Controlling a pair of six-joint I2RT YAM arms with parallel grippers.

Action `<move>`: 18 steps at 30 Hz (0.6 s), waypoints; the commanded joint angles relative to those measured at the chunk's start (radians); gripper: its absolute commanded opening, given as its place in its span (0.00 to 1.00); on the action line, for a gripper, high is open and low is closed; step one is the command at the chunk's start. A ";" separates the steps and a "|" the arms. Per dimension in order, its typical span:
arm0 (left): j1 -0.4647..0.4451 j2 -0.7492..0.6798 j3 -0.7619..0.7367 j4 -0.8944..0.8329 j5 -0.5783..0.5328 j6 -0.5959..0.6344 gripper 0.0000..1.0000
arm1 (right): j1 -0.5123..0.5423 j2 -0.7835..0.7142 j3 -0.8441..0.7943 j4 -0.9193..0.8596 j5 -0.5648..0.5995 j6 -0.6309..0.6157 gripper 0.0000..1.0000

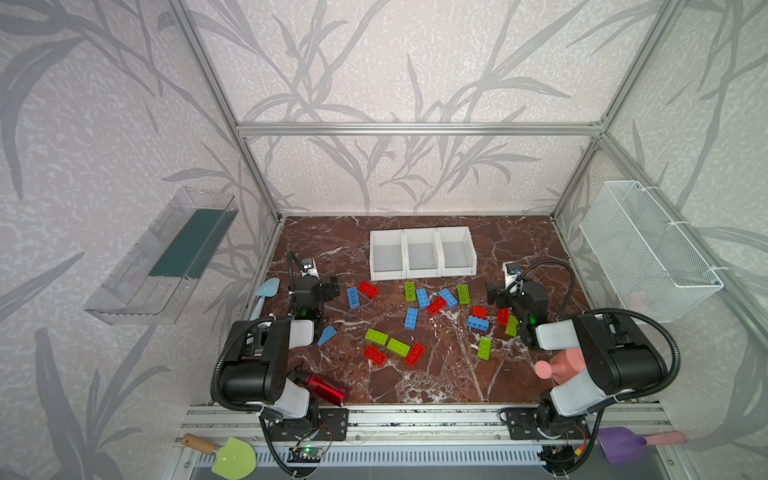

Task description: Sort the legos into containers by color

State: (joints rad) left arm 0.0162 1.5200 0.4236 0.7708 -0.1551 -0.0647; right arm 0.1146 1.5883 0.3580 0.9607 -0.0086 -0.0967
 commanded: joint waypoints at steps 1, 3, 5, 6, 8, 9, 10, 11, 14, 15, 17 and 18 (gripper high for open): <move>0.003 -0.005 -0.006 0.004 -0.004 -0.001 0.99 | -0.004 -0.013 0.021 -0.005 0.020 0.020 0.99; 0.004 -0.004 -0.006 0.005 -0.004 -0.001 0.99 | -0.004 -0.013 0.021 -0.005 0.021 0.020 0.99; 0.002 -0.005 -0.005 0.005 -0.003 0.000 0.99 | -0.004 -0.013 0.021 -0.004 0.021 0.020 0.99; 0.003 -0.005 -0.005 0.005 -0.004 0.001 0.99 | -0.003 -0.012 0.021 -0.004 0.023 0.021 0.99; 0.003 -0.005 -0.005 0.005 -0.003 -0.001 0.99 | -0.004 -0.012 0.022 -0.007 0.030 0.024 0.99; 0.004 -0.004 -0.005 0.005 -0.003 -0.001 0.99 | -0.004 -0.011 0.022 -0.007 0.029 0.024 0.99; 0.004 -0.004 -0.005 0.005 -0.004 0.000 0.99 | -0.003 -0.011 0.022 -0.007 0.030 0.023 0.99; 0.003 -0.004 -0.005 0.005 -0.004 0.000 0.99 | -0.004 -0.012 0.022 -0.007 0.029 0.024 0.99; 0.003 -0.004 -0.003 0.002 -0.004 0.000 0.99 | -0.004 -0.011 0.022 -0.007 0.028 0.024 0.99; 0.003 -0.004 -0.003 0.002 -0.004 -0.001 0.99 | -0.004 -0.011 0.023 -0.008 0.028 0.025 0.99; 0.003 -0.003 -0.004 0.003 -0.004 -0.001 0.99 | -0.004 -0.012 0.022 -0.007 0.029 0.024 0.99; 0.003 -0.003 -0.003 0.003 -0.003 -0.001 0.99 | -0.004 -0.011 0.022 -0.007 0.029 0.025 0.99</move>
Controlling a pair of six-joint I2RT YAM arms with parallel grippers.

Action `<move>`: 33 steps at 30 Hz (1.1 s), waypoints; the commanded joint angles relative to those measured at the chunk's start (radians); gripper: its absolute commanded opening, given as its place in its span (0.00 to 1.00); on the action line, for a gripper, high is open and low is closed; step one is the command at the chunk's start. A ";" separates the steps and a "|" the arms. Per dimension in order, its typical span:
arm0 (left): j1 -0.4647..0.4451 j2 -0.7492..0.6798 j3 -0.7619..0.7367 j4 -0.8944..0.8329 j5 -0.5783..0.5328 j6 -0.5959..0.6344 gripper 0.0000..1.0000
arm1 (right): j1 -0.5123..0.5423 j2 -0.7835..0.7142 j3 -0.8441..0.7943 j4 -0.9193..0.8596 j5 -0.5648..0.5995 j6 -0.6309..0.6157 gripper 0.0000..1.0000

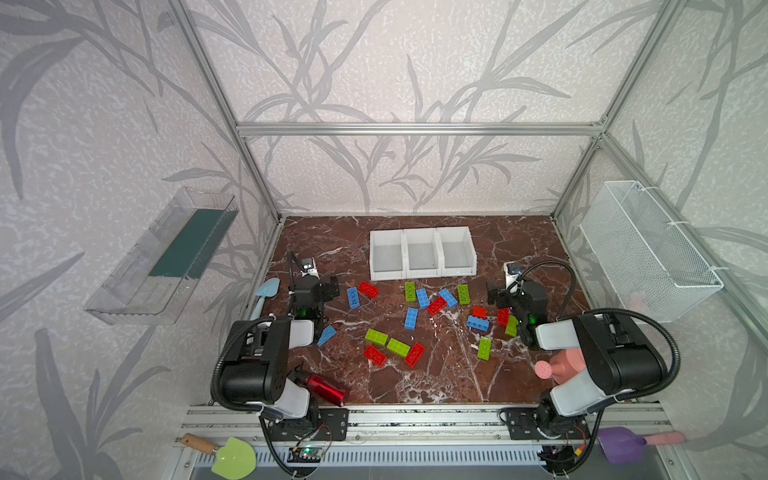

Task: Sort the legos into containers by color
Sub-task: 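Reach the right gripper across toward a blue brick while the left arm lifts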

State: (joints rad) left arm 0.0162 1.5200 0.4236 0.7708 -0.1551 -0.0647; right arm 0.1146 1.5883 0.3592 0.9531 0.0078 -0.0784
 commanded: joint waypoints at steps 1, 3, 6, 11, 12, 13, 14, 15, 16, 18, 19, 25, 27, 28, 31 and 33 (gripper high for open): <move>0.003 -0.004 -0.003 0.003 -0.004 -0.001 0.99 | -0.004 -0.011 0.021 0.001 0.012 0.006 0.99; 0.003 -0.004 -0.004 0.002 -0.004 -0.001 0.98 | -0.004 -0.012 0.021 0.000 0.012 0.006 0.99; 0.003 -0.005 -0.005 0.003 -0.004 -0.001 0.99 | -0.004 -0.012 0.021 0.000 0.012 0.006 0.99; -0.004 -0.027 0.010 -0.035 -0.018 0.004 0.99 | 0.028 -0.046 -0.004 0.028 0.058 -0.025 0.99; -0.007 -0.050 0.033 -0.093 -0.018 0.005 0.99 | 0.049 -0.085 -0.012 0.015 0.097 -0.042 0.99; -0.010 -0.075 0.068 -0.178 -0.026 0.005 0.99 | 0.072 -0.134 -0.002 -0.047 0.143 -0.054 0.99; -0.013 -0.096 0.096 -0.247 -0.038 0.000 0.99 | 0.094 -0.184 0.024 -0.137 0.168 -0.058 0.99; -0.017 -0.122 0.119 -0.304 -0.056 -0.001 0.99 | 0.112 -0.230 0.067 -0.282 0.192 -0.049 0.99; -0.028 -0.150 0.135 -0.348 -0.094 -0.005 0.99 | 0.126 -0.272 0.117 -0.412 0.217 -0.004 0.99; -0.056 -0.205 0.184 -0.447 -0.217 -0.057 0.99 | 0.134 -0.338 0.229 -0.637 0.201 0.110 0.99; -0.066 -0.236 0.231 -0.538 -0.266 -0.104 0.99 | 0.144 -0.358 0.286 -0.769 0.170 0.150 0.99; -0.098 -0.416 0.469 -0.997 -0.268 -0.397 0.99 | 0.384 -0.382 0.512 -1.114 0.190 0.175 0.99; -0.099 -0.468 0.524 -1.114 -0.216 -0.455 0.99 | 0.477 -0.361 0.574 -1.170 0.182 0.165 0.99; -0.099 -0.496 0.547 -1.165 -0.179 -0.470 0.99 | 0.521 -0.343 0.609 -1.197 0.178 0.165 1.00; -0.107 -0.581 0.594 -1.295 -0.122 -0.484 0.99 | 0.631 -0.266 0.710 -1.246 0.125 0.169 0.97; -0.112 -0.662 0.592 -1.341 -0.116 -0.473 0.99 | 0.701 -0.198 0.773 -1.260 0.126 0.158 0.96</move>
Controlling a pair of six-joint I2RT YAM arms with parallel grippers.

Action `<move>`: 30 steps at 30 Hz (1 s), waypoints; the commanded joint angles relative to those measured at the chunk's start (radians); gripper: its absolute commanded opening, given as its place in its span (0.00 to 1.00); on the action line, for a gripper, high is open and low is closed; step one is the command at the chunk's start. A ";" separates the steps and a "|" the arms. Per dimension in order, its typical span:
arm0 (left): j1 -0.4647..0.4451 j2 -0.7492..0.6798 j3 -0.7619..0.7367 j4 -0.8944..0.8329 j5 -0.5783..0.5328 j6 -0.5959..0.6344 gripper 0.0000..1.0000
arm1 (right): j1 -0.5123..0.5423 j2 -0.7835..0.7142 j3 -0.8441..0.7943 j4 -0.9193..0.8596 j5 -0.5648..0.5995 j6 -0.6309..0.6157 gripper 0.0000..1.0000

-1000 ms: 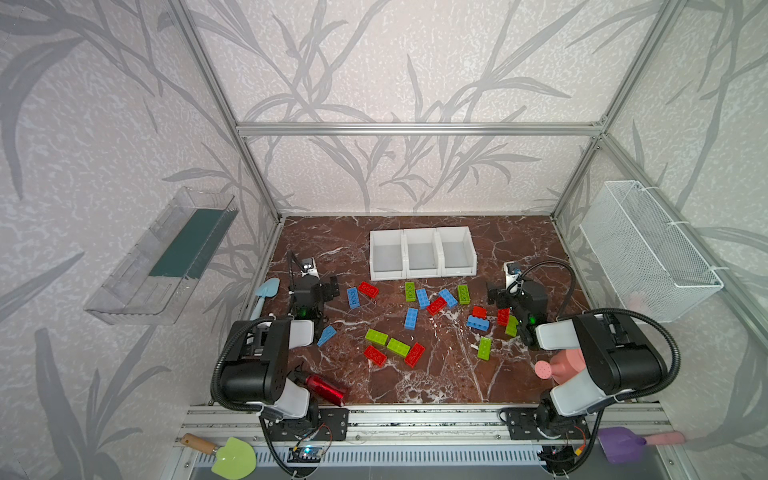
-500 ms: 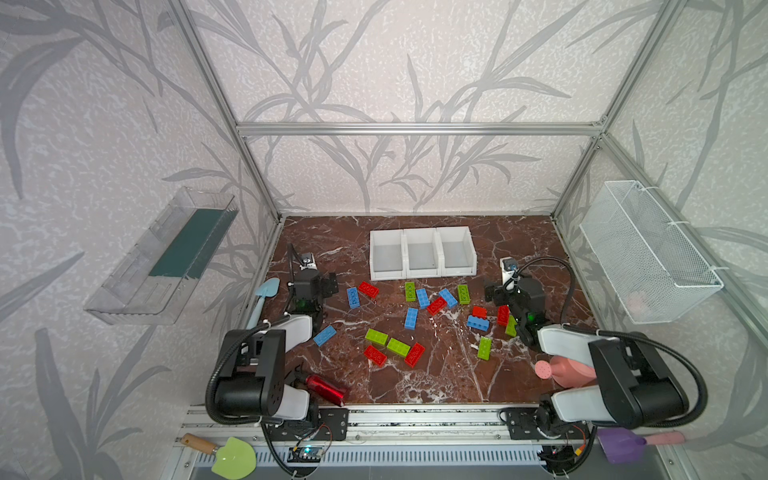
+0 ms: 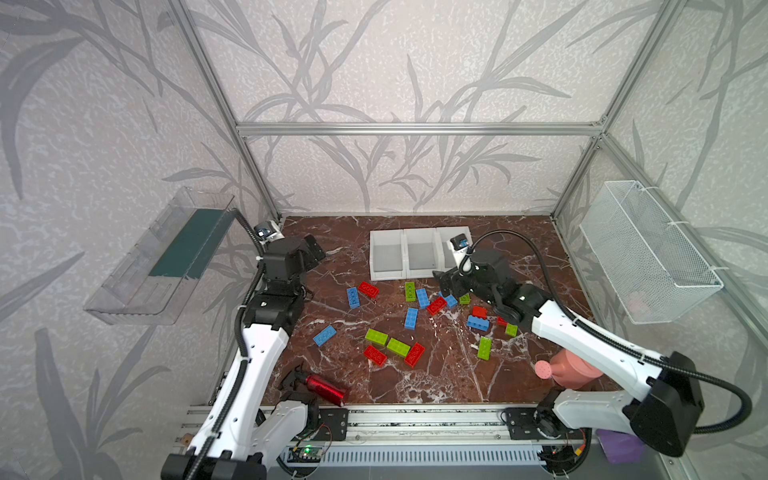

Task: Sort the legos into containers by color
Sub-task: 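Reach the right gripper across toward a blue brick while the left arm lifts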

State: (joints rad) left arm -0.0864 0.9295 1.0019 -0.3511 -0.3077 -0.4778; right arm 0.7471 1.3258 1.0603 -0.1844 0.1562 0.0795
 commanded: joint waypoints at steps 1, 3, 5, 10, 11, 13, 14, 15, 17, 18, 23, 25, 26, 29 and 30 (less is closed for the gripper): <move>-0.010 -0.121 0.001 -0.231 0.046 -0.056 0.99 | 0.100 0.104 0.105 -0.124 -0.026 -0.010 0.96; -0.009 -0.220 -0.038 -0.224 0.087 -0.032 0.99 | 0.144 0.191 0.178 -0.136 -0.043 -0.022 0.96; -0.010 -0.322 -0.093 -0.190 0.117 -0.026 0.99 | 0.181 0.296 0.269 -0.159 -0.050 -0.019 0.95; -0.014 -0.516 -0.150 -0.174 0.092 -0.023 0.99 | 0.299 0.536 0.420 -0.096 0.051 0.053 0.98; -0.019 -0.531 -0.143 -0.183 0.082 -0.022 0.99 | 0.314 0.571 0.438 -0.080 0.056 0.082 0.98; -0.023 -0.556 -0.134 -0.201 0.087 -0.022 0.99 | 0.334 0.644 0.485 -0.058 0.052 0.157 0.98; -0.026 -0.568 -0.138 -0.205 0.084 -0.026 0.99 | 0.344 0.678 0.507 -0.055 0.048 0.178 0.98; -0.027 -0.582 -0.144 -0.204 0.075 -0.031 0.99 | 0.356 0.715 0.538 -0.055 0.049 0.192 0.98; -0.029 -0.598 -0.143 -0.205 0.068 -0.036 0.99 | 0.378 0.780 0.601 -0.062 0.052 0.196 0.98; -0.030 -0.603 -0.143 -0.202 0.065 -0.034 0.99 | 0.386 0.818 0.638 -0.073 0.048 0.196 0.98; -0.031 -0.593 -0.144 -0.179 0.085 -0.052 0.99 | 0.413 0.966 0.819 -0.156 0.019 0.220 1.00; -0.030 -0.592 -0.148 -0.177 0.087 -0.055 0.99 | 0.417 1.008 0.862 -0.160 0.000 0.241 0.99; -0.030 -0.590 -0.148 -0.177 0.087 -0.054 0.99 | 0.419 1.025 0.883 -0.162 -0.009 0.248 0.99; -0.030 -0.583 -0.147 -0.179 0.081 -0.050 0.99 | 0.435 1.084 0.963 -0.187 -0.011 0.253 0.99; -0.030 -0.578 -0.147 -0.180 0.080 -0.051 0.99 | 0.438 1.108 1.005 -0.212 -0.010 0.254 0.99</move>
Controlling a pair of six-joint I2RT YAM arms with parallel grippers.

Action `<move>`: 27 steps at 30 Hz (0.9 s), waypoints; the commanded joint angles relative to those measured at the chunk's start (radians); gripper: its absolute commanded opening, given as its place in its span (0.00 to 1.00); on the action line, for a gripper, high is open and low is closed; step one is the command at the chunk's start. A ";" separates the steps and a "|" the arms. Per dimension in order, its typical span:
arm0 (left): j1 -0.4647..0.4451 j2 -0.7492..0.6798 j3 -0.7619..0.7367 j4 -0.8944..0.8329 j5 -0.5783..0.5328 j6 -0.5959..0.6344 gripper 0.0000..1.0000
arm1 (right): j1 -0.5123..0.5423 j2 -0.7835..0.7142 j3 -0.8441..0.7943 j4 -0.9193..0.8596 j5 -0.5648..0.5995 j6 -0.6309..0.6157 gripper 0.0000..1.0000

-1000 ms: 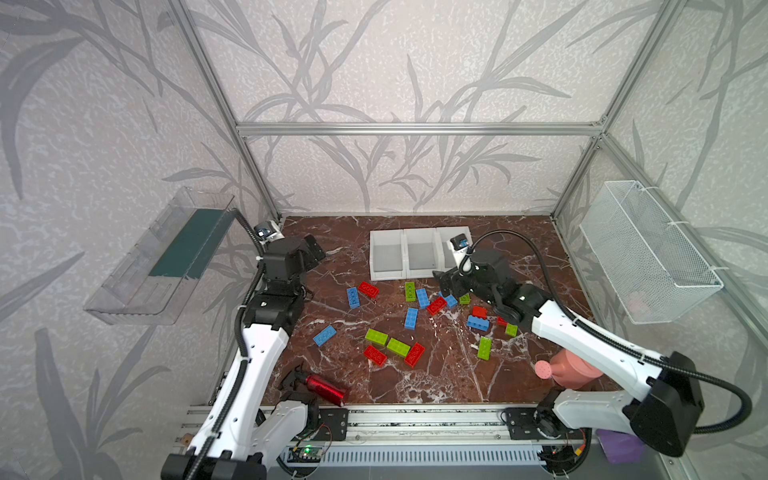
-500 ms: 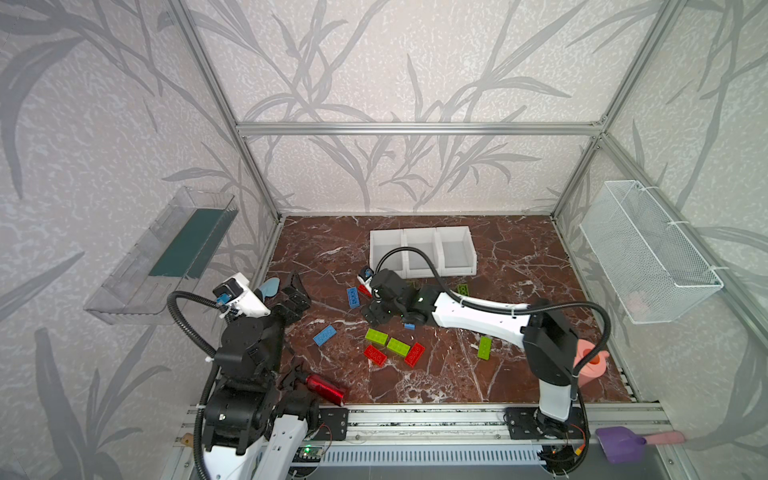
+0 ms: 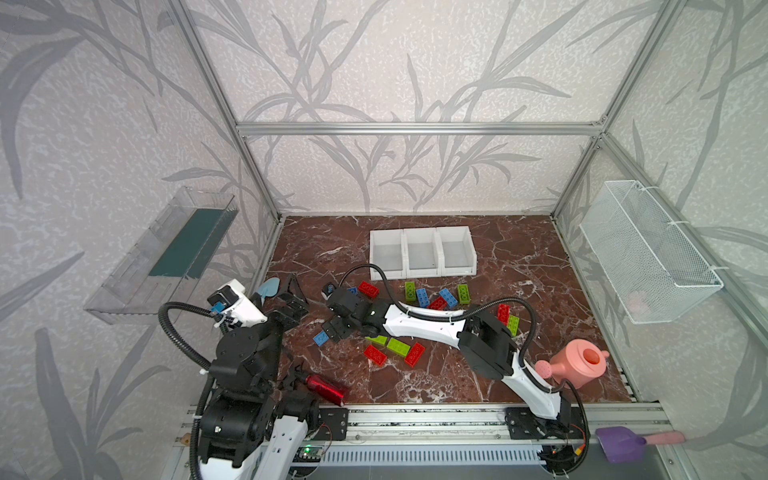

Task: Sort the legos into containers by color
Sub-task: 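Reach the right gripper across toward a blue brick while the left arm lifts, then lower the right gripper and grasp the blue brick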

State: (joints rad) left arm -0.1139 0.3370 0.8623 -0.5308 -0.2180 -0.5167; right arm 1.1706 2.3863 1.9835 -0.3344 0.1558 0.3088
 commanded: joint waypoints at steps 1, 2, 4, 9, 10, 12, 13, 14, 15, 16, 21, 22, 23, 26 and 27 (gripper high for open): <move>-0.003 0.020 -0.009 0.000 -0.008 -0.013 0.99 | 0.021 0.081 0.133 -0.094 -0.013 0.027 0.99; -0.003 0.022 -0.009 0.002 -0.006 -0.014 0.99 | 0.025 0.105 0.173 -0.127 -0.015 0.029 0.99; -0.003 0.026 -0.010 0.005 0.000 -0.014 0.99 | 0.040 0.151 0.249 -0.173 -0.008 0.031 0.99; -0.004 0.027 -0.013 0.000 -0.002 -0.014 0.99 | 0.064 0.219 0.332 -0.219 0.024 0.049 0.99; -0.005 0.027 -0.014 0.000 0.000 -0.014 0.99 | 0.066 0.230 0.343 -0.228 0.022 0.056 0.99; -0.007 0.028 -0.013 -0.001 0.003 -0.014 0.99 | 0.067 0.238 0.346 -0.231 0.021 0.065 0.99; -0.007 0.029 -0.014 0.000 0.005 -0.013 0.99 | 0.070 0.242 0.342 -0.228 0.022 0.065 0.99; -0.007 0.029 -0.014 0.000 0.004 -0.013 0.99 | 0.074 0.242 0.339 -0.226 0.027 0.065 0.99; -0.007 0.029 -0.014 0.000 0.003 -0.014 0.99 | 0.078 0.244 0.336 -0.224 0.032 0.062 0.99; -0.006 0.028 -0.014 0.000 0.004 -0.014 0.99 | 0.081 0.247 0.336 -0.225 0.037 0.059 0.99; -0.007 0.031 -0.013 -0.001 0.004 -0.015 0.99 | 0.085 0.264 0.338 -0.228 0.054 0.057 0.99; -0.006 0.032 -0.013 -0.001 0.003 -0.015 0.99 | 0.084 0.266 0.340 -0.227 0.058 0.053 1.00; -0.007 0.032 -0.013 -0.002 0.004 -0.016 0.99 | 0.084 0.269 0.342 -0.230 0.063 0.050 0.99; -0.007 0.034 -0.015 0.000 0.003 -0.016 0.99 | 0.085 0.272 0.349 -0.233 0.075 0.037 0.88; -0.006 0.034 -0.016 0.000 0.001 -0.015 0.99 | 0.085 0.271 0.351 -0.233 0.080 0.034 0.84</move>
State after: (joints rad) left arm -0.1177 0.3618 0.8608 -0.5308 -0.2146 -0.5198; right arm 1.2503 2.6297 2.3070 -0.5304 0.2096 0.3481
